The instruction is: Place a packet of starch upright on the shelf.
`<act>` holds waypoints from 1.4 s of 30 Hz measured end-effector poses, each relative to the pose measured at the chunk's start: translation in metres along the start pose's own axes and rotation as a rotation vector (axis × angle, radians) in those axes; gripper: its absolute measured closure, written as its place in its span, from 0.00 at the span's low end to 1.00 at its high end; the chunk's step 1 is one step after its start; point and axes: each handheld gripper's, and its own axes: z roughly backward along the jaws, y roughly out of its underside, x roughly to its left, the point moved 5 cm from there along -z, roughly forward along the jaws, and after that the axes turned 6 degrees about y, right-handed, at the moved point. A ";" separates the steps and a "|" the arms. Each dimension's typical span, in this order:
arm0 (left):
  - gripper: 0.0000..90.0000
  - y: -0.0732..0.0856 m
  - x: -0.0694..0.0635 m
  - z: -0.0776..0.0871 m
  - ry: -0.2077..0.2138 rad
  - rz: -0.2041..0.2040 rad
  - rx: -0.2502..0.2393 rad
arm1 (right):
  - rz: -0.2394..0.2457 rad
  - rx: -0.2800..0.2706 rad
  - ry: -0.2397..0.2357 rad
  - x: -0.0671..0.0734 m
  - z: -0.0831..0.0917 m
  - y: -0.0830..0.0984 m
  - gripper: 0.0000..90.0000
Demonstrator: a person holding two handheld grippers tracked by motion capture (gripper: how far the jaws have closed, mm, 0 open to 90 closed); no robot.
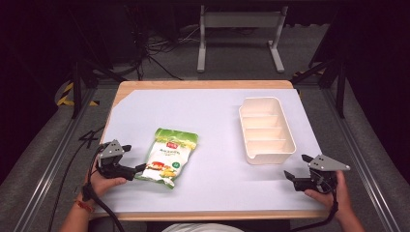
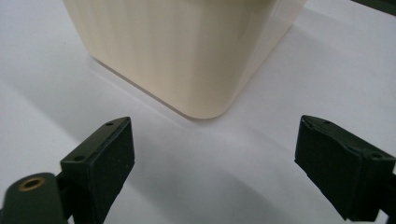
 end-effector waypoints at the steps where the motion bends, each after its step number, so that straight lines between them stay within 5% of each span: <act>1: 0.08 0.000 -0.001 0.001 0.007 0.009 -0.004 | 0.002 0.001 -0.002 0.000 0.000 0.000 0.13; 11: 0.11 -0.010 -0.003 0.000 0.025 -0.024 -0.018 | 0.037 0.020 -0.005 0.008 -0.001 -0.002 0.13; 20: 0.11 -0.064 -0.001 -0.026 0.069 -0.146 0.034 | 0.022 0.034 -0.008 0.005 -0.003 0.001 0.13; 22: 0.10 -0.074 -0.002 -0.034 0.105 -0.159 0.043 | 0.027 0.036 -0.008 0.006 -0.003 0.000 0.13; 32: 0.09 -0.114 -0.005 -0.098 0.218 -0.256 0.184 | 0.036 0.051 -0.023 0.007 -0.004 0.003 0.13; 42: 0.10 -0.109 0.000 -0.132 0.273 -0.271 0.321 | 0.034 0.052 0.006 0.005 -0.003 0.003 0.13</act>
